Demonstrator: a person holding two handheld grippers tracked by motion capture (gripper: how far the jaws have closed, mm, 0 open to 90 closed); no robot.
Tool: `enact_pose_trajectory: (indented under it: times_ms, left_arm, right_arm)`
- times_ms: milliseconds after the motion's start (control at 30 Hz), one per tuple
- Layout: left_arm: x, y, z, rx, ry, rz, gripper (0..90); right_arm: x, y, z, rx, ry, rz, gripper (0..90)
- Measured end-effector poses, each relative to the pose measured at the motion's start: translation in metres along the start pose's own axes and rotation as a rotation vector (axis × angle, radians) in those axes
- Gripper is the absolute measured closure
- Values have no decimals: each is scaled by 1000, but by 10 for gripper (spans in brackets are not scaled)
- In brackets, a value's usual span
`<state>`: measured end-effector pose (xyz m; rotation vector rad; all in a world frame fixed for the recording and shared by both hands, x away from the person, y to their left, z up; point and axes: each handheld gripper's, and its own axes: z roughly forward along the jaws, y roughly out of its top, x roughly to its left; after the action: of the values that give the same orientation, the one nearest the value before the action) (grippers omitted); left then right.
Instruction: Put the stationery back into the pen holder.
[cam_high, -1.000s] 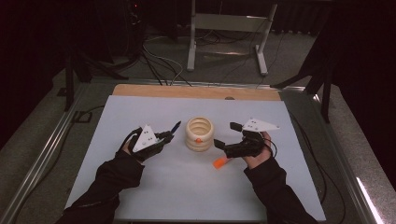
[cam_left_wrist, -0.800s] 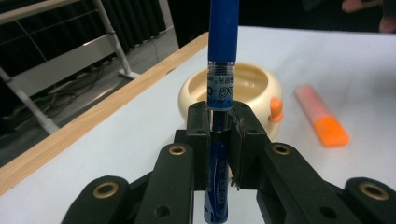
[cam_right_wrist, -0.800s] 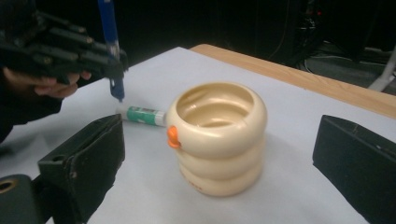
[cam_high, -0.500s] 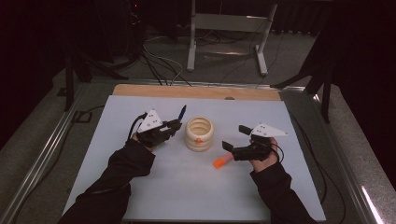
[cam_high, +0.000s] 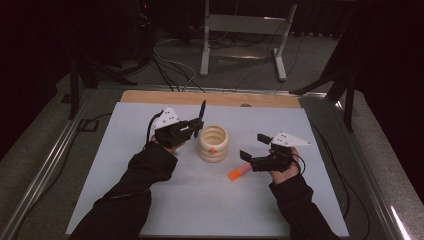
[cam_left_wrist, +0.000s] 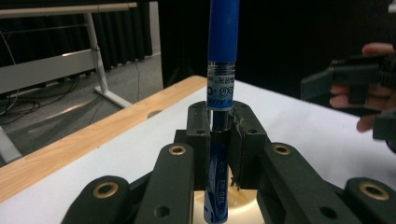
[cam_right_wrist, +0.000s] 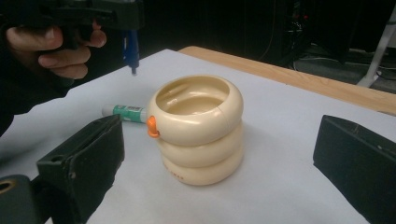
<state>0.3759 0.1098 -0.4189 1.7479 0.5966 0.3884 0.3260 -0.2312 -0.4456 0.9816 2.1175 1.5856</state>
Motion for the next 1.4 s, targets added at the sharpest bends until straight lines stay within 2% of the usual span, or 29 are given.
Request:
enact_pose_trajectory:
  times_ms: [133, 200, 233, 300, 367, 667, 800, 933, 1067, 1133, 1267, 1400]
  left_arm:
    - [2, -2, 6, -35, -18, -57, 806]
    - [3, -4, 9, -62, -32, -108, 805]
    - [3, -5, 11, -71, -30, -119, 806]
    - [1, -6, 15, -71, -22, -105, 806]
    - [0, -9, 19, -75, -28, -114, 805]
    - [3, -20, 34, -132, -36, -267, 805]
    - [4, -24, 39, -125, -39, -308, 805]
    - [2, -30, 43, -98, -27, -304, 805]
    - [1, -32, 46, -85, -33, -312, 805]
    - [1, -33, 47, -84, -38, -322, 805]
    - [2, -36, 51, -85, -42, -370, 804]
    - [1, -38, 54, -75, -31, -393, 804]
  right_arm:
    - [0, 0, 0, -2, 0, 0, 17]
    - [0, 0, 0, -4, 1, 1, 17]
    - [0, 0, 0, 0, 2, -2, 17]
    - [0, 0, 0, -4, 0, -2, 17]
    - [0, 0, 0, -4, 1, -2, 18]
    - [1, 0, 0, 0, 1, -1, 18]
    - [0, 0, 0, -2, -1, -1, 17]
    - [0, 0, -1, -4, -3, -3, 17]
    - [0, 0, -1, -5, -3, -2, 17]
    - [0, 0, -1, -6, -2, -3, 17]
    - [0, 0, -2, -10, -2, -2, 17]
    - [-1, 0, -2, -12, -1, -1, 18]
